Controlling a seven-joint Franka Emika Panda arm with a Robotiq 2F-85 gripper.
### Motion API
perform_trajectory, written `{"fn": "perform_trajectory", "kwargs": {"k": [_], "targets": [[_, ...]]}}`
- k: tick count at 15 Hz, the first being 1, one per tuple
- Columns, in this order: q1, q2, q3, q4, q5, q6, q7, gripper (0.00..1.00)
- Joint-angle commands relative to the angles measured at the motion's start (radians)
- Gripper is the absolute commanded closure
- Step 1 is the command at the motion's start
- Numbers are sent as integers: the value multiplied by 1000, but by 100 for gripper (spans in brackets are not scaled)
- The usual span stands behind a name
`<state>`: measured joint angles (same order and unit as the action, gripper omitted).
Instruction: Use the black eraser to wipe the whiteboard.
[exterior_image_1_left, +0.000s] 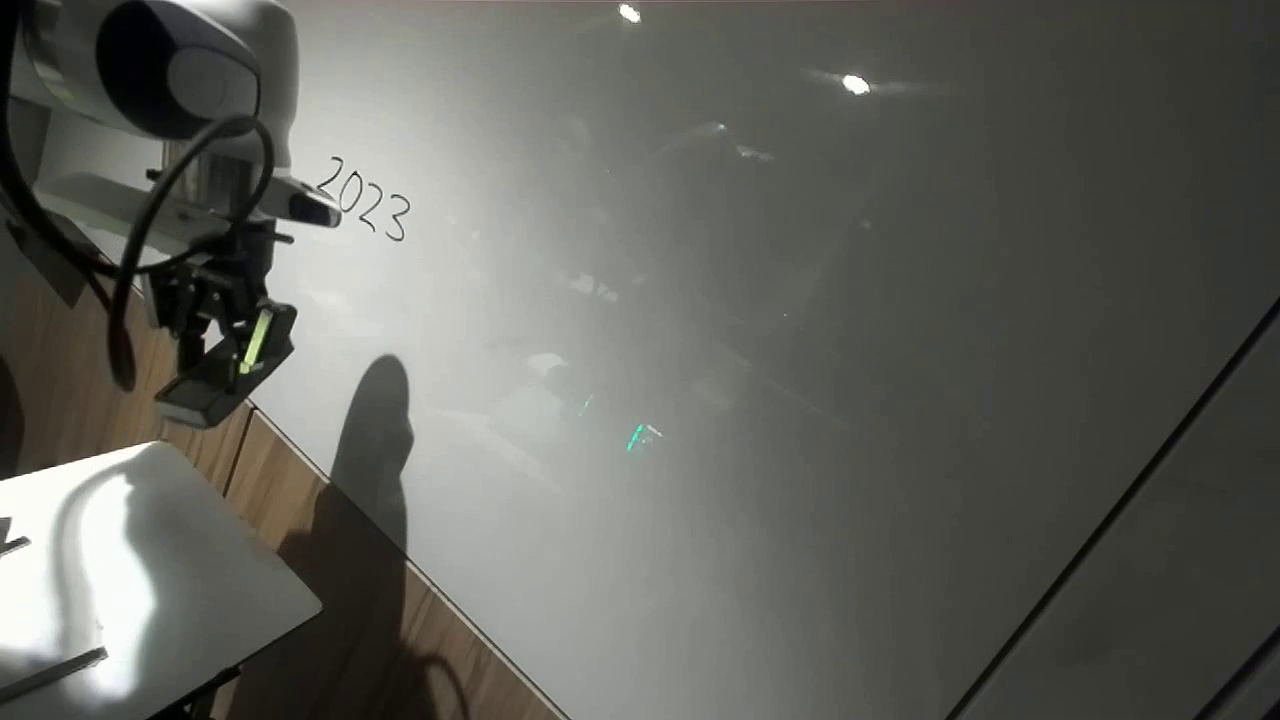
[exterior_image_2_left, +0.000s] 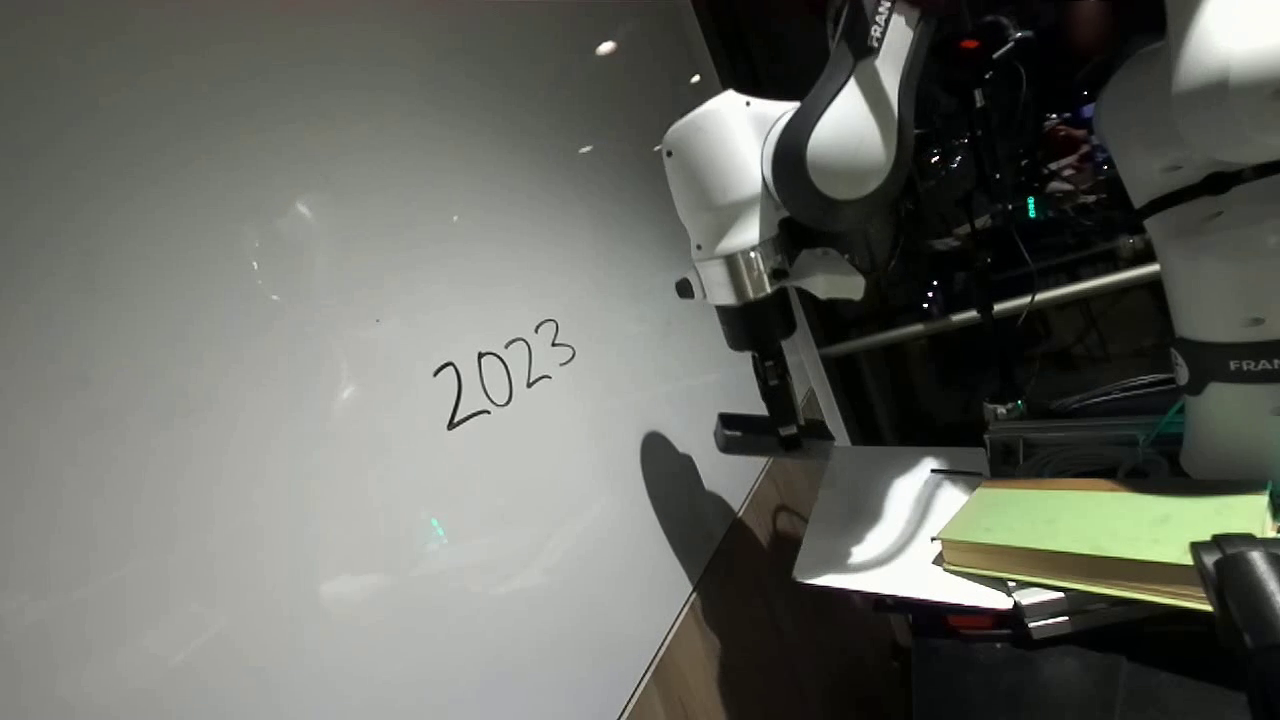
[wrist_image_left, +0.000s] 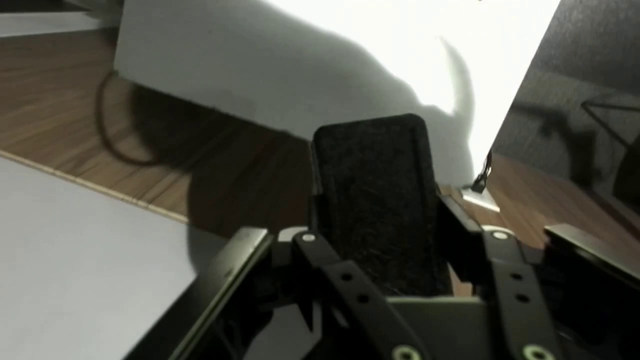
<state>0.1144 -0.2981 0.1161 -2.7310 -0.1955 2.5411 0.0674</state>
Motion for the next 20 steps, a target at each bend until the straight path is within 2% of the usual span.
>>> {"fn": "perform_trajectory", "kwargs": {"k": [1,3,6,11,15,20], "targets": [[-5,-160,-25,84,77,-103,-27,69],[-16,-179,-16,174,88,-136,2,69],[-36,-173,18,255,68,-109,65,69],[-73,-156,104,254,14,-48,192,69],[-122,-120,180,299,-57,-25,340,69],[-161,-52,200,362,-111,-24,428,69]]}}
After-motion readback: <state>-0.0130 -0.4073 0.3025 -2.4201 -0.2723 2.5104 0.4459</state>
